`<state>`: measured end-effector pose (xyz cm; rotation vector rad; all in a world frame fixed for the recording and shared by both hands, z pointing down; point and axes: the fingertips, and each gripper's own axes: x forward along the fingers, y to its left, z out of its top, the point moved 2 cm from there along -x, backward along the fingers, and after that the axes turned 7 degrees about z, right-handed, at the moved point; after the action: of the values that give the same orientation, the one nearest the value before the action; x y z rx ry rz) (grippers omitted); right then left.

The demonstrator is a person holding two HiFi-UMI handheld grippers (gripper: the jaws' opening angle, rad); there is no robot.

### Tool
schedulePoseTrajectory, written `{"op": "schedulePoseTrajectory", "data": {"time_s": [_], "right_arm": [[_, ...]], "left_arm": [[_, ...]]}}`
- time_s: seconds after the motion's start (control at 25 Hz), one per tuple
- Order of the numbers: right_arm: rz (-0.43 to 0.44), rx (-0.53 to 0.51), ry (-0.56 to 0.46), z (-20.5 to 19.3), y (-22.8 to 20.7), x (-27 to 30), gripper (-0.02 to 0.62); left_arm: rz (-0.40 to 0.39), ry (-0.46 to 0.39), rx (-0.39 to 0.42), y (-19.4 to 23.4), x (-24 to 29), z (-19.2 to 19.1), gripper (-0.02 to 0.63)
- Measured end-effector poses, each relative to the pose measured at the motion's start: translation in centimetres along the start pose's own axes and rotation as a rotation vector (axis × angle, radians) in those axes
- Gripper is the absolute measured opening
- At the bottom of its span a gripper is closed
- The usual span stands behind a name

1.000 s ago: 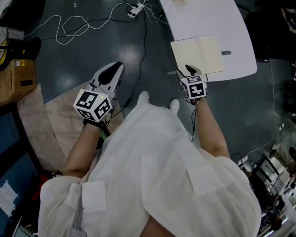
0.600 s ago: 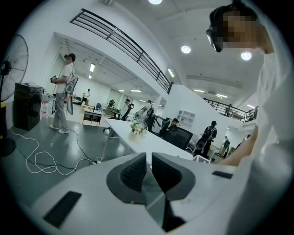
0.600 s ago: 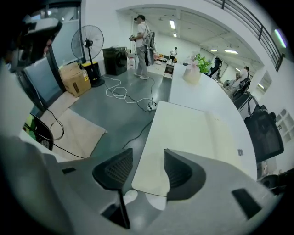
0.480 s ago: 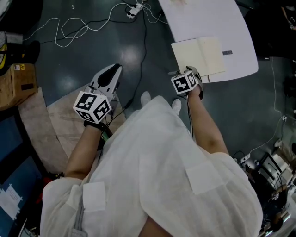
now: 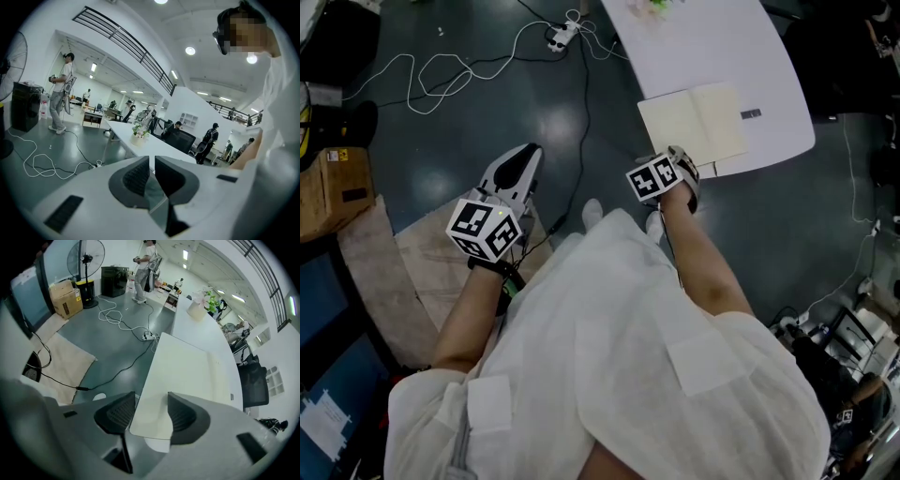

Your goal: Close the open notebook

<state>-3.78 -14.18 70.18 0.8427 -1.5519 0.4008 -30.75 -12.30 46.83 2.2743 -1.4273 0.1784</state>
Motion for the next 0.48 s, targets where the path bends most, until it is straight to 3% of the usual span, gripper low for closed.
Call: {"op": "schedulePoseTrajectory", "data": {"time_s": [0.48], "right_arm": [[0.090, 0.087, -0.060, 0.4, -0.4, -2.8, 0.169]], "left_arm": [[-0.040, -0.018, 0.012, -0.8, 0.3, 1.2, 0.034]]}}
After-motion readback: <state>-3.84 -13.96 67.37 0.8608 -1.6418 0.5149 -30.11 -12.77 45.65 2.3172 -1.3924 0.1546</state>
